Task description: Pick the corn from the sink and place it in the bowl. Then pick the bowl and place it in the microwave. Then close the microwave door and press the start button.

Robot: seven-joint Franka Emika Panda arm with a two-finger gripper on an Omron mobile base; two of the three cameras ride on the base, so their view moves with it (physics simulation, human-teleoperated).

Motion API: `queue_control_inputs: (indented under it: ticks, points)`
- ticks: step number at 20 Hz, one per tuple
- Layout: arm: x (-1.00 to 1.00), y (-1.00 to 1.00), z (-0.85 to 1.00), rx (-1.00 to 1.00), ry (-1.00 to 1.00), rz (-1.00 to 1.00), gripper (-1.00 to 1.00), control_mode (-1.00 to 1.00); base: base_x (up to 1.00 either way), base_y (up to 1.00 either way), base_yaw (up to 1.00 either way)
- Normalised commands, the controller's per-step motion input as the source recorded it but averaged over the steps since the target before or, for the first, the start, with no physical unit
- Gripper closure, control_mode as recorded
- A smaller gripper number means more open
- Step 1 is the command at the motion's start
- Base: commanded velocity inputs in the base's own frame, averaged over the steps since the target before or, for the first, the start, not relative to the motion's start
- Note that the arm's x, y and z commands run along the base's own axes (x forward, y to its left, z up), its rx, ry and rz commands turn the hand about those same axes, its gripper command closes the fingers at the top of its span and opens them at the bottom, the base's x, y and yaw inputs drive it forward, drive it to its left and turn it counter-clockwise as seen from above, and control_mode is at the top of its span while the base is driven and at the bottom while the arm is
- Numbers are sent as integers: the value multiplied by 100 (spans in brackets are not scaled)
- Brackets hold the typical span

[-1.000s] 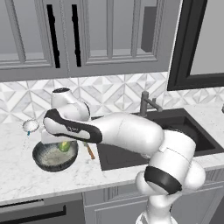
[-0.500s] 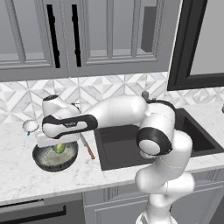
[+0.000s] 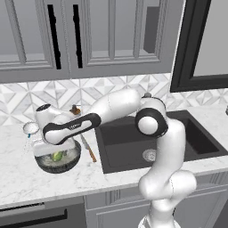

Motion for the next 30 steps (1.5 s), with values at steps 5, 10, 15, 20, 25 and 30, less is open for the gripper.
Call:
queue_control_inputs:
  ticks: [5, 10, 15, 20, 25, 30]
  points:
    - [4, 1, -21, 0, 0, -1, 100, -100, 0, 0, 0]
    - [-23, 0, 0, 0, -2, -1, -100, -100, 0, 0, 0]
    - [-31, -2, 1, 1, -11, 0, -100, -100, 0, 0, 0]
    - [-33, -24, 10, 8, -12, 0, -100, -100, 0, 0, 0]
    - [-36, -65, 36, 20, -9, -1, -100, -100, 0, 0, 0]
    - [-23, -81, 21, 23, -1, -1, -100, -100, 0, 0, 0]
